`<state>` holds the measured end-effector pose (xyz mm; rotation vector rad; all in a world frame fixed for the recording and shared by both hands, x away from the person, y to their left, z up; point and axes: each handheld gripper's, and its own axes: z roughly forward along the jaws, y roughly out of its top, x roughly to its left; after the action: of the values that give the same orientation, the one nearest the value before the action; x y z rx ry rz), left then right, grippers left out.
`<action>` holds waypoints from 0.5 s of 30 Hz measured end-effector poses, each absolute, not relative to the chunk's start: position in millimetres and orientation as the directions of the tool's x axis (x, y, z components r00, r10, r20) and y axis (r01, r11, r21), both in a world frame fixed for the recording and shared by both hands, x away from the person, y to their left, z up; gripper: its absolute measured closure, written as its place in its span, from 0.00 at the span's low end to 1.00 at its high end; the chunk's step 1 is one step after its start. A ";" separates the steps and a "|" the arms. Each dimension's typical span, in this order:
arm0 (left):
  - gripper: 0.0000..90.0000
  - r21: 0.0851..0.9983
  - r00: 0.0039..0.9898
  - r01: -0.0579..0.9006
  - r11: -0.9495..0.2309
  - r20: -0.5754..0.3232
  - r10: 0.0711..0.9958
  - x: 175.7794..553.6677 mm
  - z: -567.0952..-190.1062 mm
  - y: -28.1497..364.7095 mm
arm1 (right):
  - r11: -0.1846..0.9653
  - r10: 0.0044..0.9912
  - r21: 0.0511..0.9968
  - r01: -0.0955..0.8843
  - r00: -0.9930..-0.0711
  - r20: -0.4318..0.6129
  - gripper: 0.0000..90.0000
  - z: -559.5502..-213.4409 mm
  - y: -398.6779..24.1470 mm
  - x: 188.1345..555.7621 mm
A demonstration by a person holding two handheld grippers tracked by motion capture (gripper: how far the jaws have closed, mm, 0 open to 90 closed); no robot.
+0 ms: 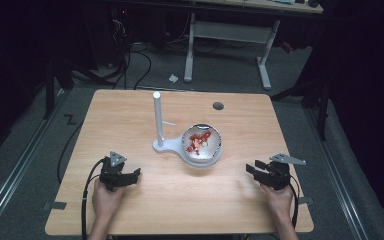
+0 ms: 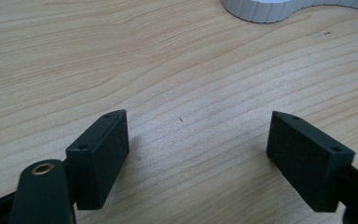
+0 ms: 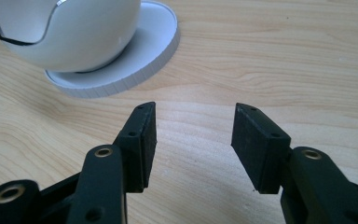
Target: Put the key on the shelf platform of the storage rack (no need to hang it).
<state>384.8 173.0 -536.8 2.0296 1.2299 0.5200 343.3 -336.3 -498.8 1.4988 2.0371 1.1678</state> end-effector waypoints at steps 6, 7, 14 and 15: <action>0.24 0.736 0.469 0.603 -0.307 -0.017 0.883 384.7 -536.8 173.0 | 0.118 0.918 0.768 0.630 -0.364 0.157 0.55 -509.6 -331.9 346.1; 0.24 0.736 0.469 0.603 -0.306 -0.017 0.883 384.7 -536.8 173.0 | 0.117 0.919 0.764 0.635 -0.361 0.159 0.55 -511.1 -331.4 346.6; 0.24 0.736 0.469 0.603 -0.306 -0.017 0.883 384.7 -536.8 173.0 | 0.174 0.932 0.747 0.642 -0.353 0.087 0.51 -520.0 -323.1 349.9; 0.24 0.736 0.469 0.603 -0.306 -0.017 0.883 384.7 -536.8 173.0 | 0.184 0.932 0.746 0.640 -0.354 0.074 0.51 -521.1 -321.9 350.4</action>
<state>384.7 173.0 -536.8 2.0292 1.2301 0.5199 350.4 -321.9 -521.1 1.4779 2.0678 0.9939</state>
